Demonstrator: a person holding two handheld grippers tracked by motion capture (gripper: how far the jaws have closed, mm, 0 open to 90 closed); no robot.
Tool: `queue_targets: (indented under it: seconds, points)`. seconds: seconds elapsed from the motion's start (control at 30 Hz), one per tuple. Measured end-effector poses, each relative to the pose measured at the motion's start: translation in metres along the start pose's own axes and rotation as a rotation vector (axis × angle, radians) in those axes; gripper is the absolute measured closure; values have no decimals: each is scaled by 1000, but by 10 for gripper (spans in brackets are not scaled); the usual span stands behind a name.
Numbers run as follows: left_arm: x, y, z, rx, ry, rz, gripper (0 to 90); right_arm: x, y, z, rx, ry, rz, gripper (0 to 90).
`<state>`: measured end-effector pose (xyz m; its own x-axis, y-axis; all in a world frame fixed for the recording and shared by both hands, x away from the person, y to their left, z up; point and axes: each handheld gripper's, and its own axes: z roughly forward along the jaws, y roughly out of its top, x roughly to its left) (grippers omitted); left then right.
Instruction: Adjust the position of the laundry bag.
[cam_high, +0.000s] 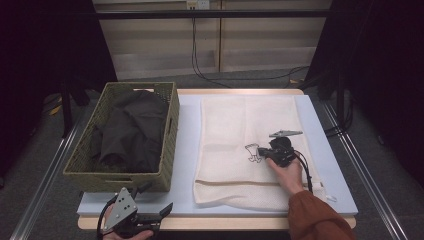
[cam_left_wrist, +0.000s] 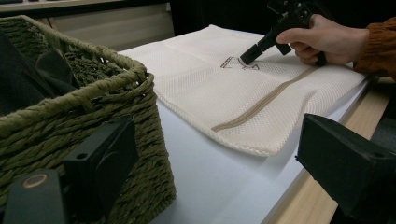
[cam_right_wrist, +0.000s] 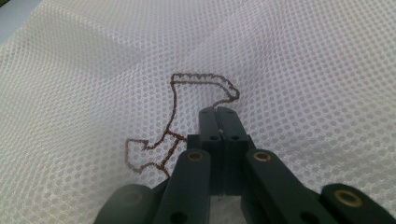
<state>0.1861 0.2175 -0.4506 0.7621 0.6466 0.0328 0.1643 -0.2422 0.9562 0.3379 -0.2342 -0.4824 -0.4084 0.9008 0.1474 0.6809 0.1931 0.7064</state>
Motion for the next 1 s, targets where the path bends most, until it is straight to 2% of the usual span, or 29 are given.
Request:
queue_targets:
  seconds: [0.37,0.7,0.87,1.0]
  points:
    - [-4,1,1,-4,-19,7,116,5,0,1,0,6,-2,900]
    - [-4,1,2,-8,-12,5,116,7,2,5,6,6,12,899]
    - [-3,2,2,4,-11,18,116,10,3,6,8,2,11,899]
    - [-3,2,5,-9,-27,10,116,11,4,7,9,2,12,899]
